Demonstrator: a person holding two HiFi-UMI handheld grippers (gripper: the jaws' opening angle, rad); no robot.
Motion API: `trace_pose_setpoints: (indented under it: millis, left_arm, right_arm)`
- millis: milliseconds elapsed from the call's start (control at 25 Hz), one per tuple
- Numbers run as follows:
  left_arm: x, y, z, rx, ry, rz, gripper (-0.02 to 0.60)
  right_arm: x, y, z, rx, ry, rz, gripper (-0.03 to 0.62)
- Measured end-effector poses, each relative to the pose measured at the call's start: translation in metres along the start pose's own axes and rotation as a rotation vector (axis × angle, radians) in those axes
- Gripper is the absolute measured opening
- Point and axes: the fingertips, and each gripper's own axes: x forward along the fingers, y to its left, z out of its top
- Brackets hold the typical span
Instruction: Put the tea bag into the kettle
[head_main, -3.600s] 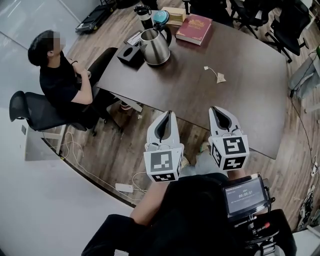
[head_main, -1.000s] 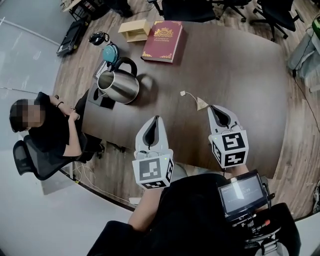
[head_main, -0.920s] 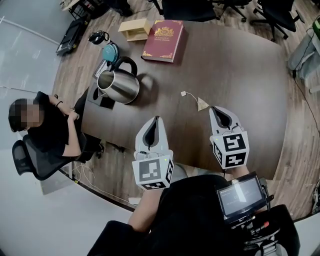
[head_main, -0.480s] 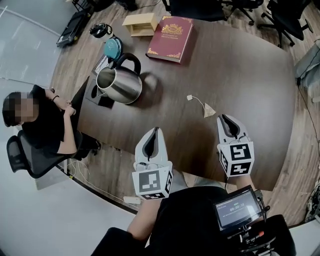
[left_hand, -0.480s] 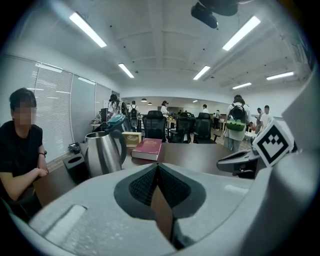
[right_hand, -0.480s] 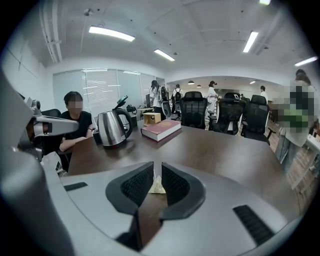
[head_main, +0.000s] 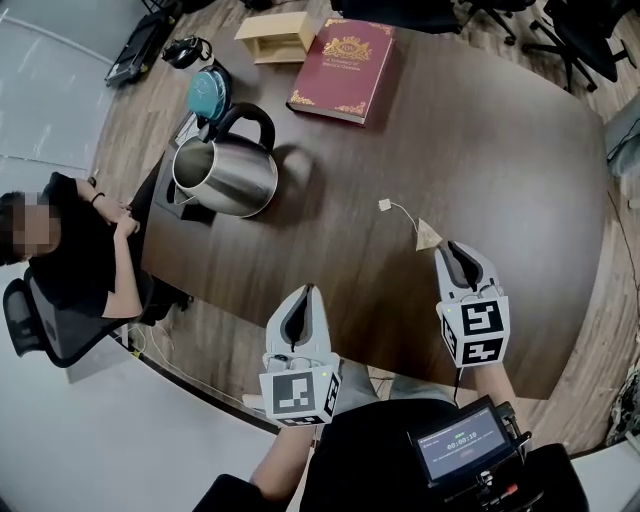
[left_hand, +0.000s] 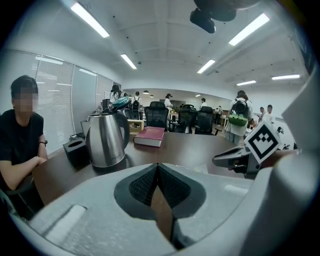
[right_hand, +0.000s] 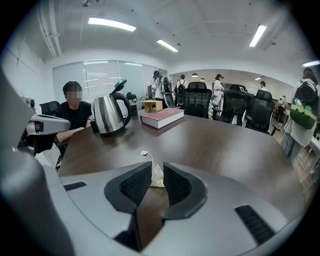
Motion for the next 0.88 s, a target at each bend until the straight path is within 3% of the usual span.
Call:
trace_pose_setpoints:
  millis: [880]
  left_arm:
    - [0.051,-0.012,-0.035,-0.031,0.068,-0.049,0.006]
  right_arm:
    - [0.049,-0.001,-0.022,-0.001,0.055,0.062,0.080]
